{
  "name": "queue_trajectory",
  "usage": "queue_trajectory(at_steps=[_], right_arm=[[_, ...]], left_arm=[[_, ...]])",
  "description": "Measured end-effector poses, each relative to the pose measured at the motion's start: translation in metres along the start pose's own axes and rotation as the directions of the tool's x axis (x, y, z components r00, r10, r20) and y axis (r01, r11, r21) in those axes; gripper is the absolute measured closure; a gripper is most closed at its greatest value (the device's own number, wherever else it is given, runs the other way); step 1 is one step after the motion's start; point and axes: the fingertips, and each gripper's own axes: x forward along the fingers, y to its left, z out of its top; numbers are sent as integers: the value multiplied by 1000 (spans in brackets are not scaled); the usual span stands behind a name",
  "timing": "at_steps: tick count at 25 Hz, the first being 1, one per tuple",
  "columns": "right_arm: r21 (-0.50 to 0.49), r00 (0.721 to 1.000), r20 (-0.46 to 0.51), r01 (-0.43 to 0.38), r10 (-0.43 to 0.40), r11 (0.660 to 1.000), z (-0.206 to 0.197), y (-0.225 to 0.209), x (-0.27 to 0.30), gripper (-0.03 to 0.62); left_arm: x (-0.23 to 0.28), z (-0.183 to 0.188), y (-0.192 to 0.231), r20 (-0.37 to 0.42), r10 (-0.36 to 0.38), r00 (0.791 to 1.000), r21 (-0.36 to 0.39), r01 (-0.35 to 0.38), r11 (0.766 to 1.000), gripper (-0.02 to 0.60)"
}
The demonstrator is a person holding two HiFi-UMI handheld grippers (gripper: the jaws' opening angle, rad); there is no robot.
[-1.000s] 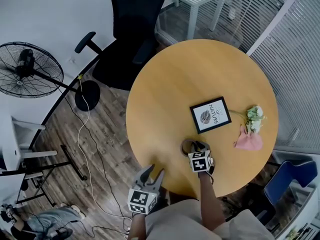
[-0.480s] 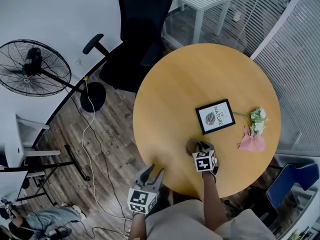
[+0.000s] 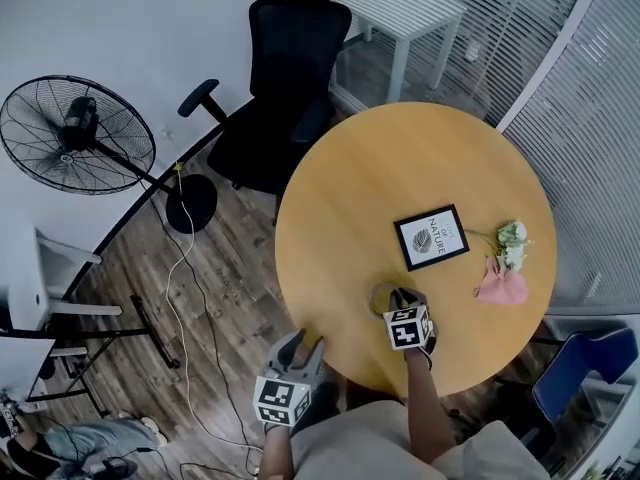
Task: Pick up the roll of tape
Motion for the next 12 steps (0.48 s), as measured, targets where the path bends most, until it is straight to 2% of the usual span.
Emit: queue_trajectory(at_steps=[12], right_arm=[[31, 997, 79, 1, -3, 1000, 2, 27, -48, 549]], left_arm=[[-46, -11, 15, 45, 36, 998, -29, -35, 999, 476]])
